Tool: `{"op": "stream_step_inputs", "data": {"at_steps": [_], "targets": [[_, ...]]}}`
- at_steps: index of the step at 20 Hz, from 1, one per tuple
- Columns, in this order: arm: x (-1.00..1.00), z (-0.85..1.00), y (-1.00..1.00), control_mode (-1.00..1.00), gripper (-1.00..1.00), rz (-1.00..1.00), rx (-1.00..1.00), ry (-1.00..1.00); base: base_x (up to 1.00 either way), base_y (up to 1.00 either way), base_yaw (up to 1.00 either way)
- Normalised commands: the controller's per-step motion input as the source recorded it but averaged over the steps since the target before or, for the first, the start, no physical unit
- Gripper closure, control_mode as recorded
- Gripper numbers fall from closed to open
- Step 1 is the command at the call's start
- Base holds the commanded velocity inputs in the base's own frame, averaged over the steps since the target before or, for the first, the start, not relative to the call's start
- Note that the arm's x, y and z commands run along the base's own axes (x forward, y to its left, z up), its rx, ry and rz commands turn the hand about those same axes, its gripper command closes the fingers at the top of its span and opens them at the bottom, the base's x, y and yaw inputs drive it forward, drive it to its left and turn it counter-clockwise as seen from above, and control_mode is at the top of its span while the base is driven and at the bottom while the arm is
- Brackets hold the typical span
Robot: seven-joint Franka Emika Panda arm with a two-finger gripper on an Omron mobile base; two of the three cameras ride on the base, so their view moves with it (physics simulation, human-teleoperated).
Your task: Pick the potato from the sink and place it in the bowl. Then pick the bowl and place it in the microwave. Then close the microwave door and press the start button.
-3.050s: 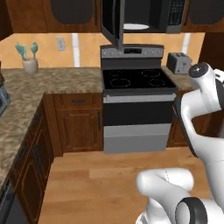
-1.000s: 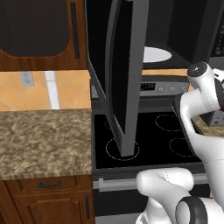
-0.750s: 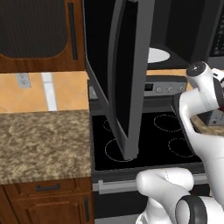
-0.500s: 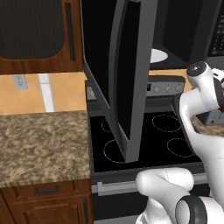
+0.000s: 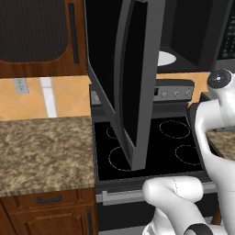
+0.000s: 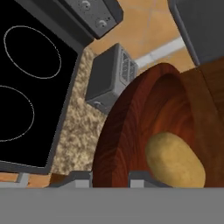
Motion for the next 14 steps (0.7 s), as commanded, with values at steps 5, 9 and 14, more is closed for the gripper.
{"op": "stream_step_inputs", "data": {"at_steps": [5, 9, 14], "targets": [[-0.56, 0.13, 0.2, -1.0, 1.0, 0.25, -0.08, -0.18, 0.0, 0.0, 0.0], [-0.3, 0.2, 0.22, -1.0, 1.0, 0.32, -0.05, -0.14, 0.0, 0.0, 0.0], [-0.05, 0.34, 0.14, -1.0, 1.0, 0.38, 0.0, -0.08, 0.0, 0.0, 0.0]]}}
